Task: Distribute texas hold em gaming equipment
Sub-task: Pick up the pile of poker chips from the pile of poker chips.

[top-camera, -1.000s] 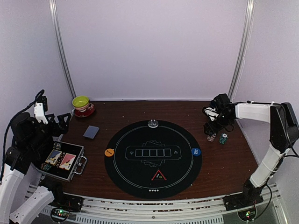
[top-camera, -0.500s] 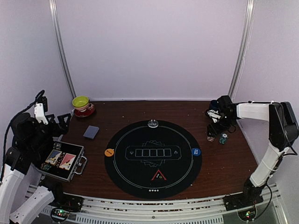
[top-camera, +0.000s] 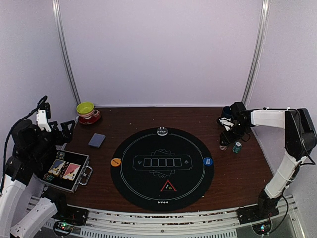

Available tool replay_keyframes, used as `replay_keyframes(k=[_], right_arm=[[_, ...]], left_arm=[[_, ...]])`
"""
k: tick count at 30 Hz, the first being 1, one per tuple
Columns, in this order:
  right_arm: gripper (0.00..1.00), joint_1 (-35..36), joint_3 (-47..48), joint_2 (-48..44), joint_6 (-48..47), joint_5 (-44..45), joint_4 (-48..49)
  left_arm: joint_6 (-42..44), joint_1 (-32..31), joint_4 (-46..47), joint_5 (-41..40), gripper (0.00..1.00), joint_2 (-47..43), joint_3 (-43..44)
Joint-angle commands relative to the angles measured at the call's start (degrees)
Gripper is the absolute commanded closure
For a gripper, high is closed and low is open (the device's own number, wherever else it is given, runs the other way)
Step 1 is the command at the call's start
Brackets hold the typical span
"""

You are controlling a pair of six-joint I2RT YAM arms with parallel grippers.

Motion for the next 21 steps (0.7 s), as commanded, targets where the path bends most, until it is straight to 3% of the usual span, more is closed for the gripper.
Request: replay_keyframes(k=[1,7,15,21], right_arm=[[0.40,-0.26,0.74,1.01,-0.03,0.28,0.20],[0.41,-0.27,0.76,1.06,-0.03,0.24,0.34],[0.51,-0.27,0.75,0.97,-0.13,0.24,0.42],[0.65,-0.27,0.68,0.83,-0.28,0.36,0.47]], left_arm=[[0.60,0.66,3.00,0.74,0.02,-0.61,-0.26],[0.55,0.80,3.00,0.84,0.02,-0.63,-0.26],[0.51,0.82,3.00,0.86,0.02,-0.69,-0.26],[0.51,0.90,3.00,0.83,0.02,-0.72,-0.26]])
